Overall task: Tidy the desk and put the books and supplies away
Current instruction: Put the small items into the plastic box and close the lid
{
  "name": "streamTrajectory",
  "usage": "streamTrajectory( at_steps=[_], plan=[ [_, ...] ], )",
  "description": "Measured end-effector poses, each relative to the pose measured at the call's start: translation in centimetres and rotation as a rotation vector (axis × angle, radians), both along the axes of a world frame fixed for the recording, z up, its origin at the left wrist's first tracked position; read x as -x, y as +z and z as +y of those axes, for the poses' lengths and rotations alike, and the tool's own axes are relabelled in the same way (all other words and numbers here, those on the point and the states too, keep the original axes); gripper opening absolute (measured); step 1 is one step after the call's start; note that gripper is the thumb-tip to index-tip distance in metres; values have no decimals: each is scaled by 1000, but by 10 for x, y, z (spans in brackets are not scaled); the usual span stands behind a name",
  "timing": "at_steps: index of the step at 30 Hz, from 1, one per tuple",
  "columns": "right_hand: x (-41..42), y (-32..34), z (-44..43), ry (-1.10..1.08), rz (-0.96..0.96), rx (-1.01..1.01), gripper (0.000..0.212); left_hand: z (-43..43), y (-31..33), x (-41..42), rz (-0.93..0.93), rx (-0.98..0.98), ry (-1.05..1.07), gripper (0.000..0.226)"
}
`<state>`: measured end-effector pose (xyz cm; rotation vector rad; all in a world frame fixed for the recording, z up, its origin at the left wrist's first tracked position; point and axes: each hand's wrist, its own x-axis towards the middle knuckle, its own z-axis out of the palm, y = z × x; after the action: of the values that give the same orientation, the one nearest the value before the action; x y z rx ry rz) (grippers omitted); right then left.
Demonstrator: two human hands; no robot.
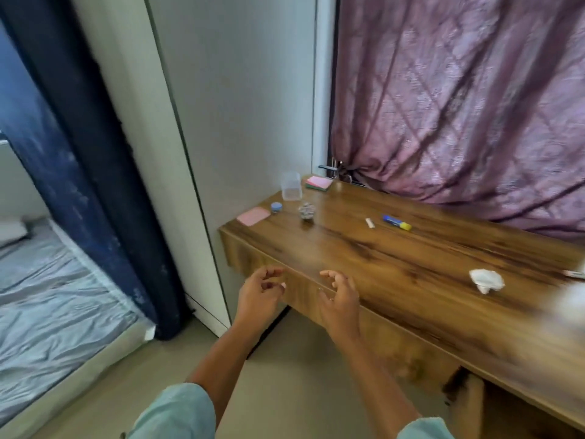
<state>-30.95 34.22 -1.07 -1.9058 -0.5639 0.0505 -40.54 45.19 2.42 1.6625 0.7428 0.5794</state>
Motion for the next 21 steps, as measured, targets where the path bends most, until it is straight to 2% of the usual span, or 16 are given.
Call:
streamTrajectory(
  at_steps=[4,12,16,21],
  plan=[
    [-3,1,45,5,-18,-9,35,46,-3,-3,9,9,1,26],
    [-63,3,126,-33,-12,-13,27,108,-18,-48,-10,73,-57,28],
    [-115,8,183,-38,-39,-42,27,160,-15,-91,-17,59,-37,26],
    [-201,13,264,-67,-58,23,28,227,-8,-150,-51,48,-45,22]
  ],
)
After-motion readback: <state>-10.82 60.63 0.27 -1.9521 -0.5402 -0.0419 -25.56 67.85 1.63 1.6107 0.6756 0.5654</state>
